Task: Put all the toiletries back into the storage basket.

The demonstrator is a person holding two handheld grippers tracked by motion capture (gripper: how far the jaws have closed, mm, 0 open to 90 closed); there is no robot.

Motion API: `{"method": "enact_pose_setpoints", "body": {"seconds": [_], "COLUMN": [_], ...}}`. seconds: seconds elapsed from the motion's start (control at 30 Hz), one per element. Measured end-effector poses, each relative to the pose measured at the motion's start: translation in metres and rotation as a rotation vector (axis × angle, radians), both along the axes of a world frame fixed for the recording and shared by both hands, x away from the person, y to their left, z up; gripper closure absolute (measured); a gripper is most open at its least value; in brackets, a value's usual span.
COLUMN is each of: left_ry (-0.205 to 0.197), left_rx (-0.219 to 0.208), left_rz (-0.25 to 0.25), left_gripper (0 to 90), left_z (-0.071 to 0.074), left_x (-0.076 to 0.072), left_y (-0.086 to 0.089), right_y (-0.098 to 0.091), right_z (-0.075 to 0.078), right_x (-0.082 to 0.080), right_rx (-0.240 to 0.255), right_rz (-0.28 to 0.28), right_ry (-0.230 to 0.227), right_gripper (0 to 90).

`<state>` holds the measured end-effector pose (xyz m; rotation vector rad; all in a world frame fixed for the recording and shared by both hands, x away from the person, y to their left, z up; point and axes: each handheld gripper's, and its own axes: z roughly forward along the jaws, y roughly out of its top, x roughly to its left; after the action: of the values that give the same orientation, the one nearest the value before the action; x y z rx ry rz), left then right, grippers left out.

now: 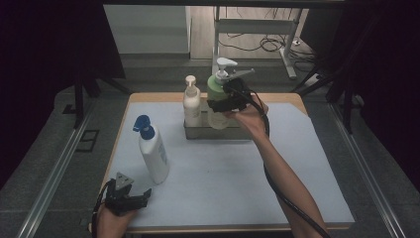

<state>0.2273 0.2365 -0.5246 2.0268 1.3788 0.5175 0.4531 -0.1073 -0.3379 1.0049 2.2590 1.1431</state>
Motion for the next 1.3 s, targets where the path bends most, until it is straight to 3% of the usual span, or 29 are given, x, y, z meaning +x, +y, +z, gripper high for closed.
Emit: {"method": "enact_pose_setpoints", "body": {"seconds": [0.7,1.3], "left_ry": [0.000,0.000], "left_rx": [0.000,0.000], "left_rz": [0.000,0.000], "left_gripper": [12.3,12.3], "left_z": [0.000,0.000], "left_x": [0.000,0.000], "left_y": [0.000,0.000], "right_y": [0.010,0.013], "right_z": [-0.020,-0.040], "right_x": [0.024,0.027], "right_rx": [-0.023,-0.036], "right_rz": [-0.040,-0.030], "right_ry": [-0.017,0.027], "right_gripper": [12.3,12.4]}}
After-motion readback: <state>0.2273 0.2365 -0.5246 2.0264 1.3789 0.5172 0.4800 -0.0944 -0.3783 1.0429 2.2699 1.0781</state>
